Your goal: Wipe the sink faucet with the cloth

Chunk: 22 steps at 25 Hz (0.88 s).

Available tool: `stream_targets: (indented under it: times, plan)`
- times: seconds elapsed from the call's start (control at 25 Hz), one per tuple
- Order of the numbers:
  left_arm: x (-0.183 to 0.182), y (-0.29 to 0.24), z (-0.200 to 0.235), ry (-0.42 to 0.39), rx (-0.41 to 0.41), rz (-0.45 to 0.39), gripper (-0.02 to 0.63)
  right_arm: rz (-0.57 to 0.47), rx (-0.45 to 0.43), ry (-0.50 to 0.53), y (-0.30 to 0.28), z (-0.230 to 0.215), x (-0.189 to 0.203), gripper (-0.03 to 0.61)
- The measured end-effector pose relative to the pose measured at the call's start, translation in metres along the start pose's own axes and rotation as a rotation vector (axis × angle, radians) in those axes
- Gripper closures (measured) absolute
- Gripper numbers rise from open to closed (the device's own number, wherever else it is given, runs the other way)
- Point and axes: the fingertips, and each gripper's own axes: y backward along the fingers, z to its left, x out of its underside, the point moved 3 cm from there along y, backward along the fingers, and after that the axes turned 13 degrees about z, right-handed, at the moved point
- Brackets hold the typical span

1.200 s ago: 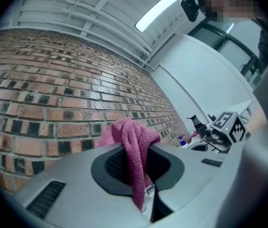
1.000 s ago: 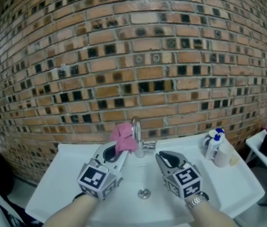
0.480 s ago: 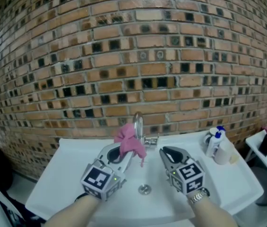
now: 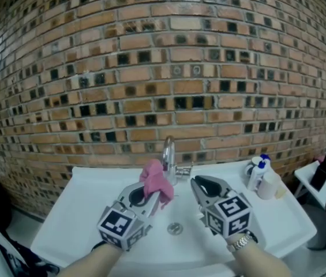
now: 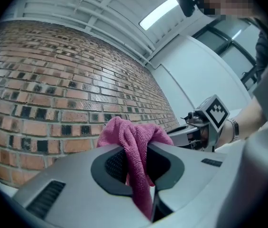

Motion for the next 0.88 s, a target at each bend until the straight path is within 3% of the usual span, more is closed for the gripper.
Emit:
stream_targets:
  times: [0.36, 0.6, 0.88]
  plan:
    - [0.027, 0.019, -0.022, 0.037, 0.059, 0.031, 0.558, 0.038, -0.043, -0.125, 0.015, 0.047, 0.028, 0.523]
    - [0.057, 0.029, -0.022, 0.071, 0.050, 0.091, 0.558, 0.085, 0.003, -0.126, 0.010, 0.055, 0.059, 0.531]
    - [0.080, 0.022, -0.031, 0.115, 0.118, 0.187, 0.558, 0.104, 0.039, -0.090, 0.008, 0.053, 0.073, 0.554]
